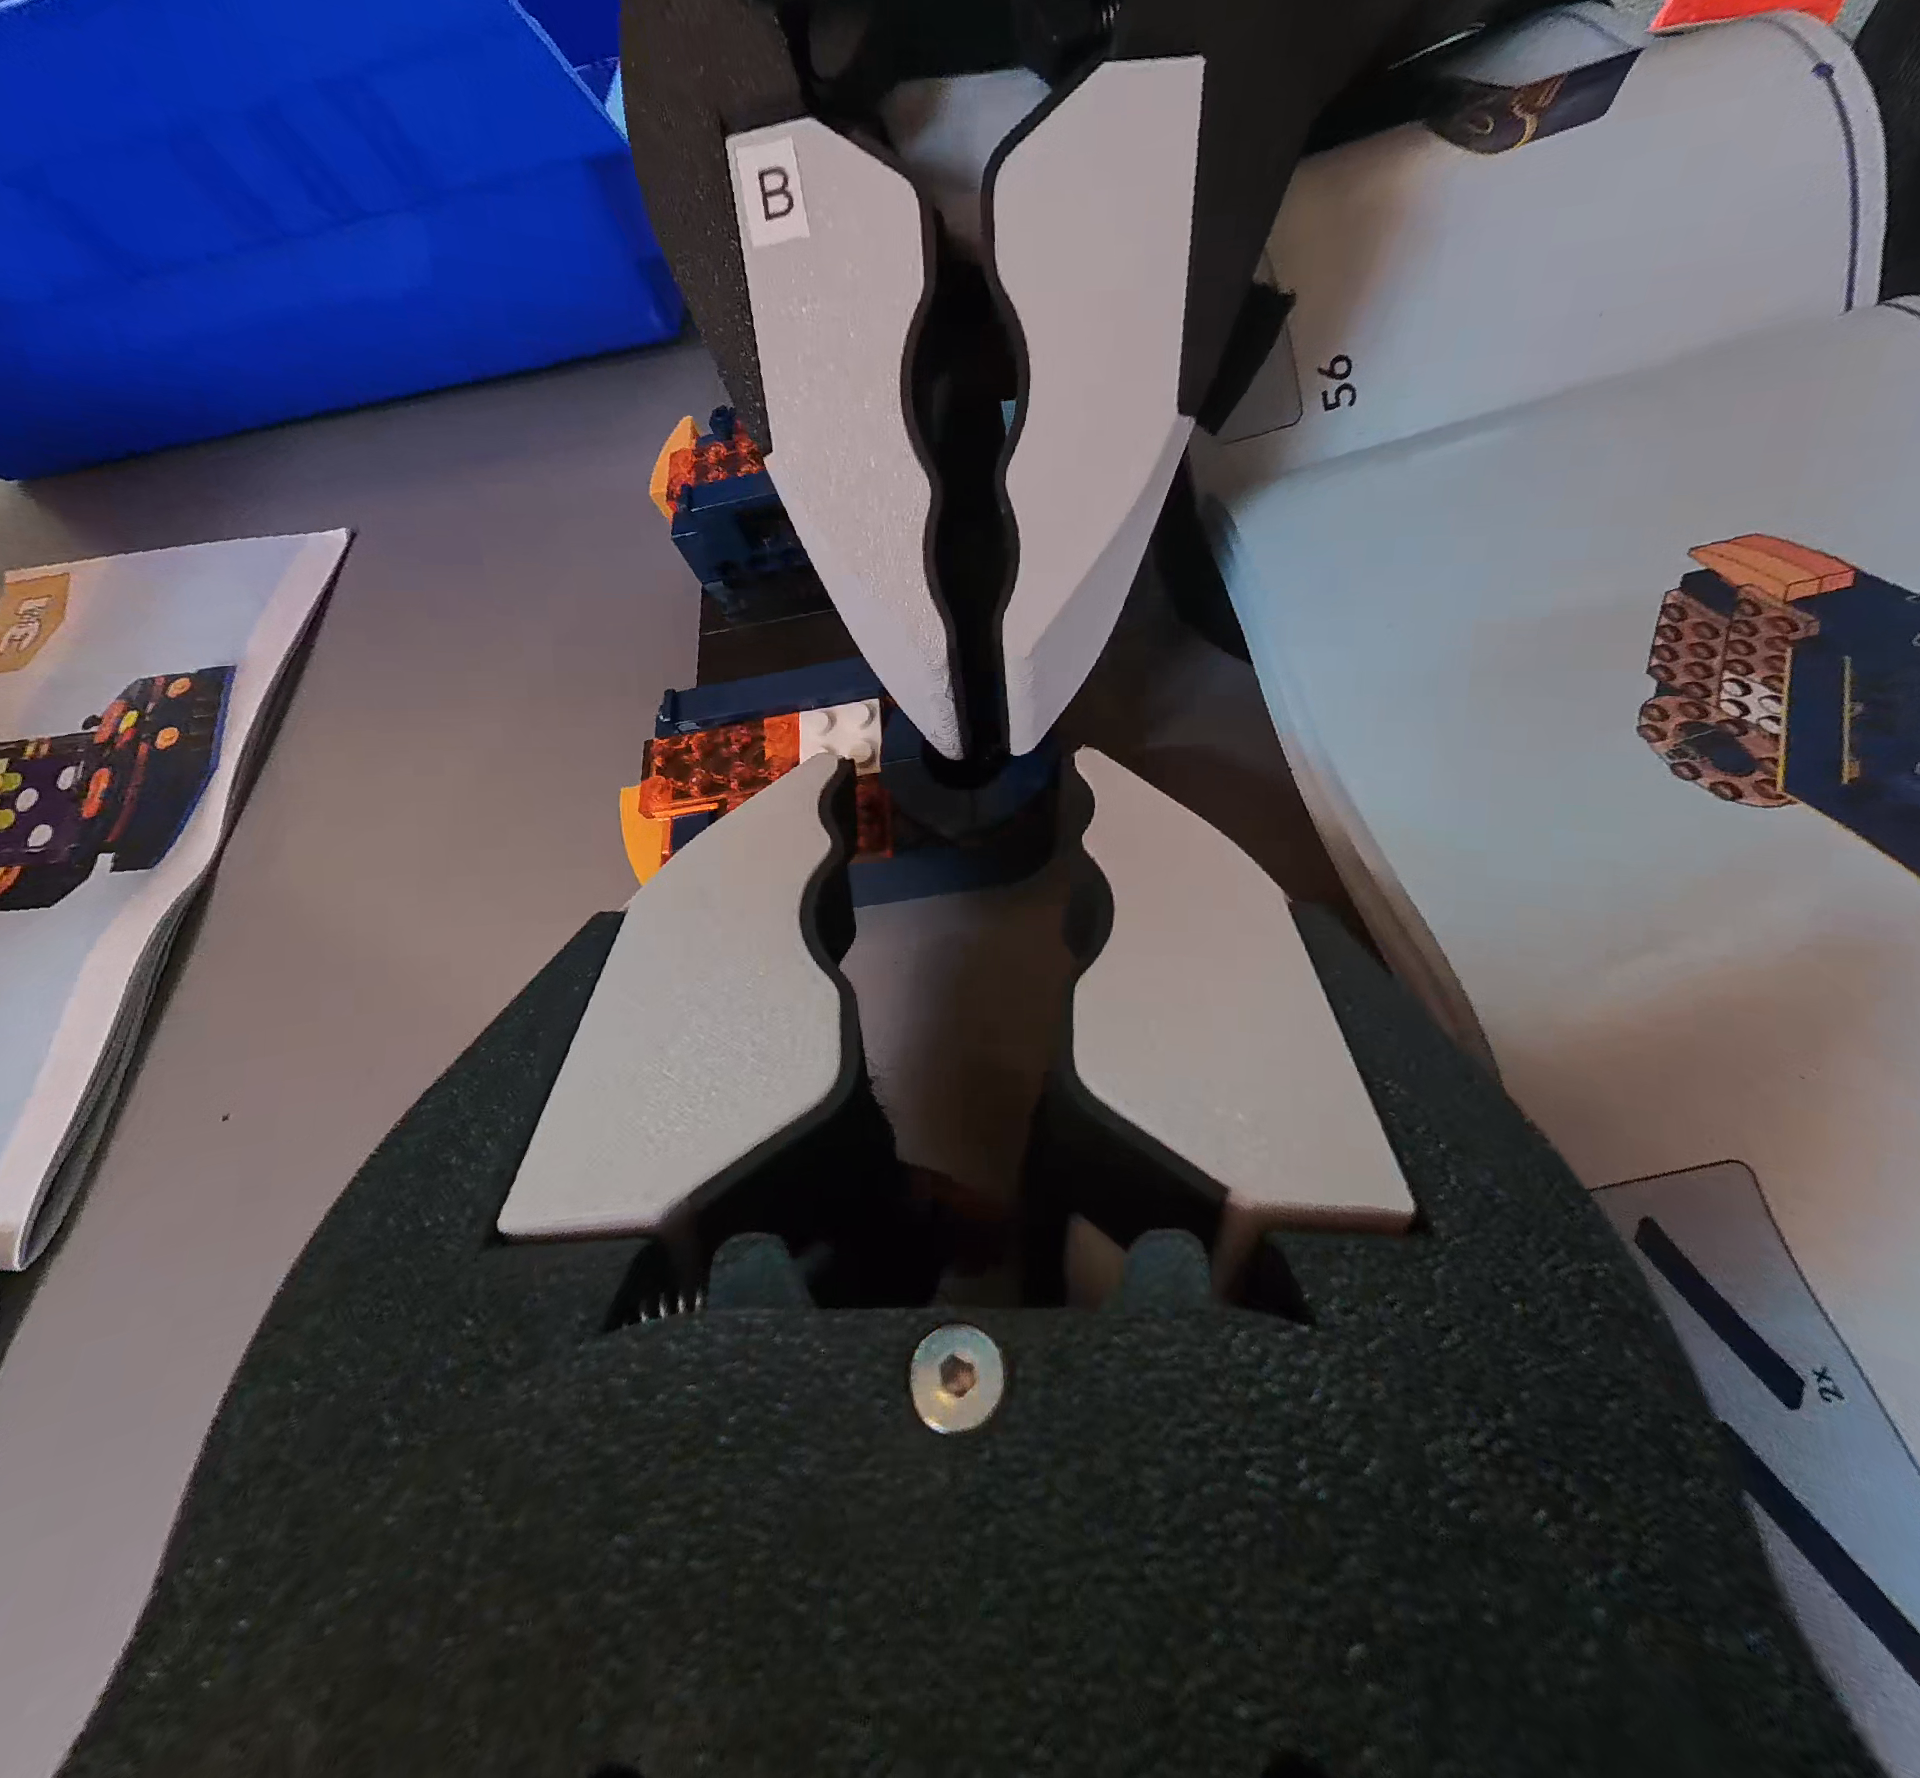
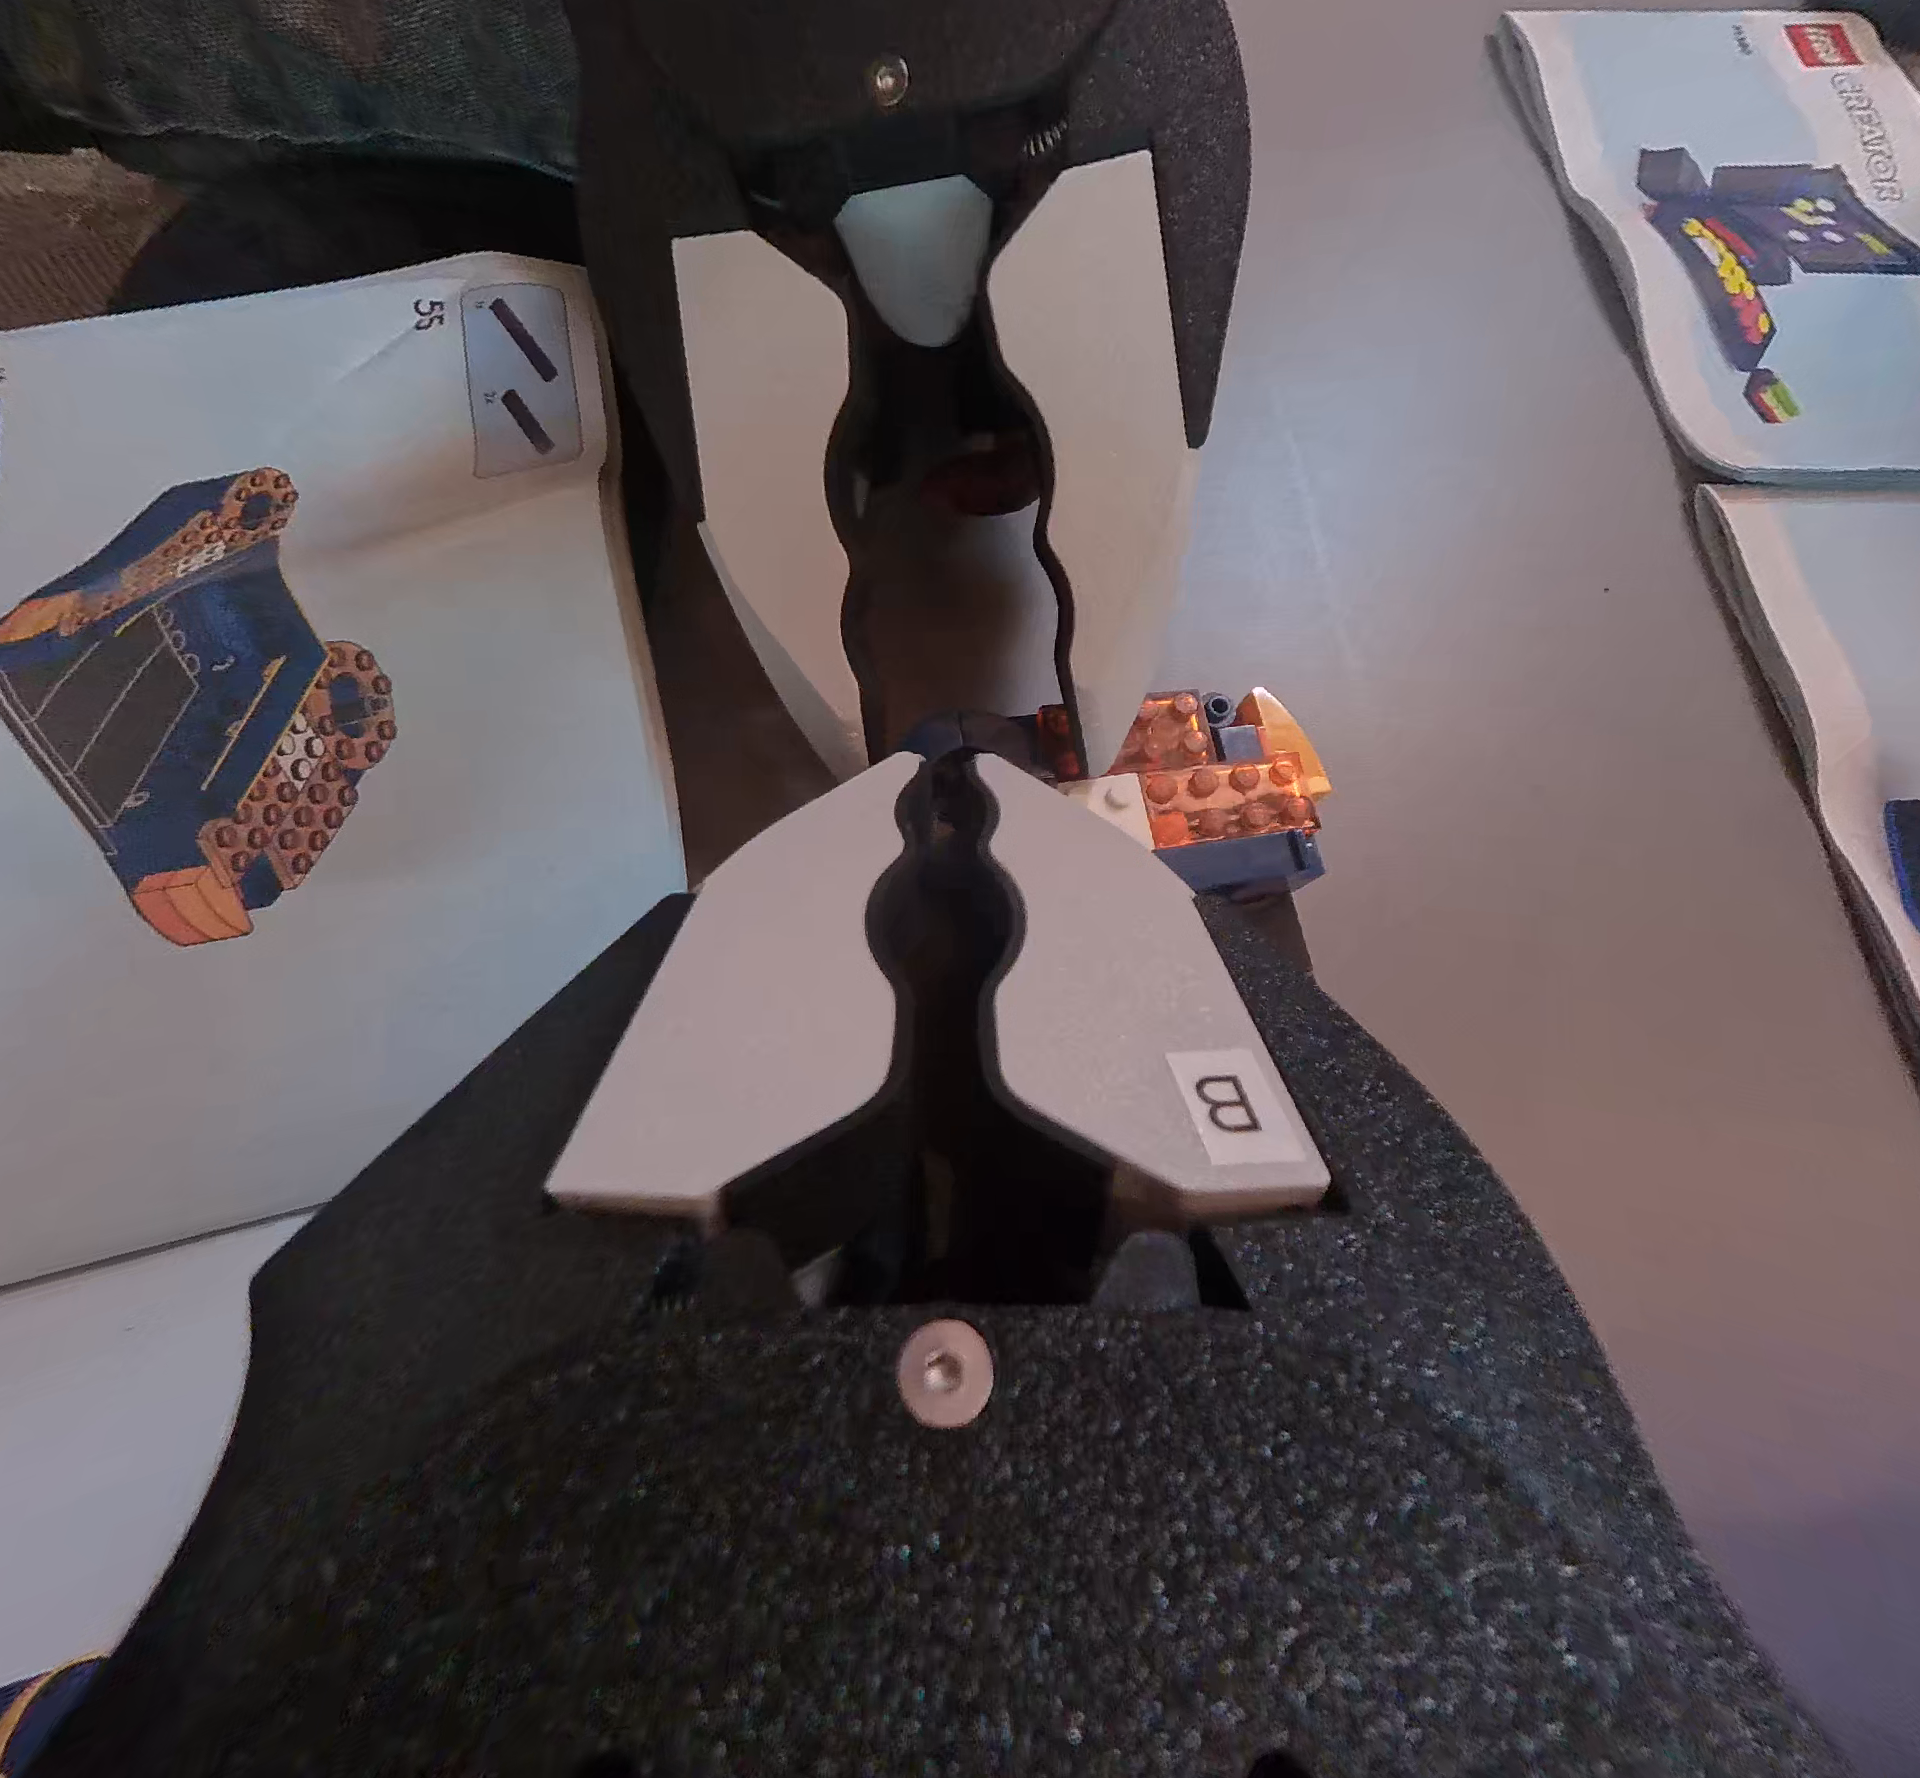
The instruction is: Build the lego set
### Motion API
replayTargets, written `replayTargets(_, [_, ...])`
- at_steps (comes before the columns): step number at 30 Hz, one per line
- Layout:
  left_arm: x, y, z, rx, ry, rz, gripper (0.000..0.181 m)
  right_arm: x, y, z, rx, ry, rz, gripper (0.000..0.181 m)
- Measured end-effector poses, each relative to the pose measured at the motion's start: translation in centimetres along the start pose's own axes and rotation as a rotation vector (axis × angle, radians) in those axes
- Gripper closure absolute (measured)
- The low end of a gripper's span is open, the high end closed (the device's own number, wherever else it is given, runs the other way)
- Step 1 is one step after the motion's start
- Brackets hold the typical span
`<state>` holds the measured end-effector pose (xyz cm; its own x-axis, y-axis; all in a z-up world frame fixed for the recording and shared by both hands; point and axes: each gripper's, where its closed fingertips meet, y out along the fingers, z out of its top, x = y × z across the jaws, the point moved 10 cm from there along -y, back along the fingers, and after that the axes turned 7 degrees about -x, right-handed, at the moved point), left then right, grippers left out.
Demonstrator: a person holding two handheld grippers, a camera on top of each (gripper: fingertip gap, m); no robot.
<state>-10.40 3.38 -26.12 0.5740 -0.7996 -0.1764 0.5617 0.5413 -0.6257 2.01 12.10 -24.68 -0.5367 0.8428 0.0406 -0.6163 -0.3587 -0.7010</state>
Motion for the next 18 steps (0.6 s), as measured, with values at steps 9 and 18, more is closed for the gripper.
replayTargets(9, [0.06,-0.03,0.02,0.004,0.005,-0.008,0.149,0.47,-0.14,-0.17,0.032,0.067,-0.013,0.179])
replayTargets(18, [0.04,-0.03,0.03,0.004,0.004,-0.01,0.149,0.55,-0.21,-0.23,0.036,0.057,-0.028,0.179])
